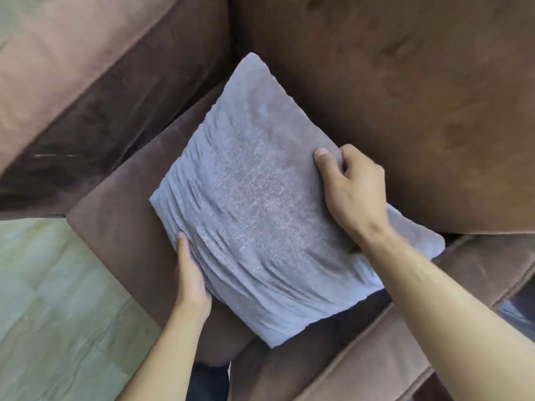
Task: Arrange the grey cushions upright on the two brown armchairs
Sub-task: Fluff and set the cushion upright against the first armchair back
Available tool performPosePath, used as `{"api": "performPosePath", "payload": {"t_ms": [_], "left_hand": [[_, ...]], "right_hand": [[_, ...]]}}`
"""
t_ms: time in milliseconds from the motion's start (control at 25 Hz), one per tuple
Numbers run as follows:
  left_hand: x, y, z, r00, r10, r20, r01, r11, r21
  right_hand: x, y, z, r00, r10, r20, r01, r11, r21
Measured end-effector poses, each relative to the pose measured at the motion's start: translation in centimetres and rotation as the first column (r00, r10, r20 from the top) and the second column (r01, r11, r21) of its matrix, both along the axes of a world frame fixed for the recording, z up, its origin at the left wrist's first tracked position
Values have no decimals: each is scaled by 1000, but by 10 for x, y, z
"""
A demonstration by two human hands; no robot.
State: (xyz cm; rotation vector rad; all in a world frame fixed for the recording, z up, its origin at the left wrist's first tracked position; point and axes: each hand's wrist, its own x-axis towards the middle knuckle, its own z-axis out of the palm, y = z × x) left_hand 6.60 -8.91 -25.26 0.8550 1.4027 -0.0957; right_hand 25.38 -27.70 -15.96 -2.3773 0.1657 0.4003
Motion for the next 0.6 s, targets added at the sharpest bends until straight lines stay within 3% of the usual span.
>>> {"api": "performPosePath", "payload": {"t_ms": [160,240,320,400,440,520,600], "left_hand": [[58,-20,12,988,26,150,1,984,-177],[87,-30,4,995,-23,97,44,975,-218],[100,-39,-11,980,-187,-67,176,974,-145],[103,-44,-9,930,-336,-150,350,933,78],[105,-43,-1,884,-431,-181,465,847,258],[116,-35,19,755,-621,-209,594,512,620],[145,-27,49,600,-775,-200,448,118,886]], "right_hand": [[25,-10,64,949,47,311,-29,998,-63],[35,-15,59,922,85,377,-32,989,-145],[39,-25,39,931,128,341,-39,966,-256],[35,-37,24,950,117,288,-33,959,-282],[30,-45,22,958,89,272,-15,965,-262],[18,-61,26,966,26,257,40,968,-246],[5,-78,31,967,-39,253,104,963,-247]]}}
